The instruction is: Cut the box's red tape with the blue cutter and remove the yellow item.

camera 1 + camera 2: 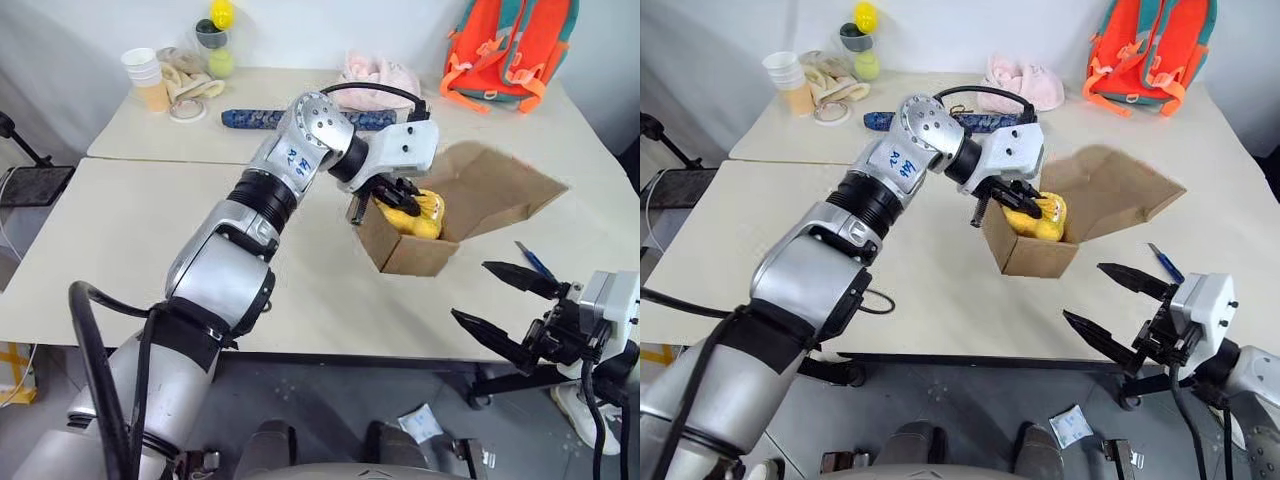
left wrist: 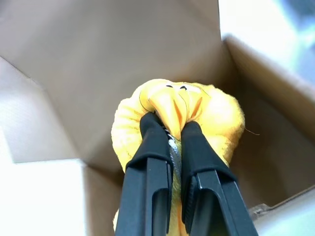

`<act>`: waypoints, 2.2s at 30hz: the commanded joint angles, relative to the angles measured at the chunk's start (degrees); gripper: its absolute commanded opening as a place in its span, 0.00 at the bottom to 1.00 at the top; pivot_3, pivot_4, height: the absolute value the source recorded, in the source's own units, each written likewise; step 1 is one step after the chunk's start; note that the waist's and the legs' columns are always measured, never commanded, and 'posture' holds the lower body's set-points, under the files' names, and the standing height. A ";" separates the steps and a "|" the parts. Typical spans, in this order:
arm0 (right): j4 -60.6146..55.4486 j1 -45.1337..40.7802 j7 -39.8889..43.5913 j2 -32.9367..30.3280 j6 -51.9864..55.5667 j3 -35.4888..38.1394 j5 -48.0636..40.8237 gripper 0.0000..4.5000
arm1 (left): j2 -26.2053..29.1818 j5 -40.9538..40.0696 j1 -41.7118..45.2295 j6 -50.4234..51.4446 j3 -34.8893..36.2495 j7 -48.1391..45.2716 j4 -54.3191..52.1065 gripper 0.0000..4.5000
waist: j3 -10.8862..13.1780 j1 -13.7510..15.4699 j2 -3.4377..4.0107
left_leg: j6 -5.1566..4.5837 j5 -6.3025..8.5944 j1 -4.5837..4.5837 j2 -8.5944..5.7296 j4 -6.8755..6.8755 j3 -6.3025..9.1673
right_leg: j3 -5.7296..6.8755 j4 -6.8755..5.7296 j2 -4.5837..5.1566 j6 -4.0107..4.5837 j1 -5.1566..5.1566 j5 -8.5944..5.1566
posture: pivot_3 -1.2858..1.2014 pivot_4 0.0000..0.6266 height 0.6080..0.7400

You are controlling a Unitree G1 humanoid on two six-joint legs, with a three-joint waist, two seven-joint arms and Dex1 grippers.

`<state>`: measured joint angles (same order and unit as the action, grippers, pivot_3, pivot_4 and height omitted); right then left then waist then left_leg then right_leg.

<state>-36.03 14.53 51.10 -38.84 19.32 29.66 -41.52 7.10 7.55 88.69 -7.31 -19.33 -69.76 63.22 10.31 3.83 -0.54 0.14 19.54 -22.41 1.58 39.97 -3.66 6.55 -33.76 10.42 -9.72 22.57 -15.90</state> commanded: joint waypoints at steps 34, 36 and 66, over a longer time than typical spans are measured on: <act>12.95 -25.74 8.38 8.01 -12.05 -25.06 4.25 1.00 | 33.63 -29.12 -72.87 20.32 43.42 21.39 -49.96 0.00 | -0.06 -2.43 -0.05 | 0.19 0.09 0.31 0.14 0.01 0.08 | 0.13 -0.37 0.03 0.00 -0.06 0.00 | 0.52 0.24 1.00; 13.95 -26.71 8.86 8.46 -12.32 -26.21 5.13 1.00 | 32.61 -29.85 -74.24 21.23 43.71 23.09 -51.83 0.07 | -0.06 -2.39 -0.05 | 0.20 0.09 0.33 0.14 0.00 0.08 | 0.12 -0.40 0.03 0.01 -0.06 0.01 | 0.52 0.24 1.00; 13.14 -20.63 13.75 -2.19 -8.17 -17.86 2.72 1.00 | 43.62 -35.39 -93.70 17.14 55.13 7.91 -58.63 0.97 | -0.06 -3.37 -0.04 | 0.24 0.15 0.41 0.20 -0.36 -0.16 | 0.12 -0.24 0.03 0.06 0.08 -0.02 | 0.52 0.24 1.00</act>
<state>-22.18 -6.44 64.28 -41.16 12.81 11.40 -39.05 51.30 -27.65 -4.85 11.64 34.18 -63.01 6.92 10.25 0.46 -0.58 0.36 19.70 -22.00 1.77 39.62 -3.82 6.67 -33.99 10.45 -9.66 22.62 -15.92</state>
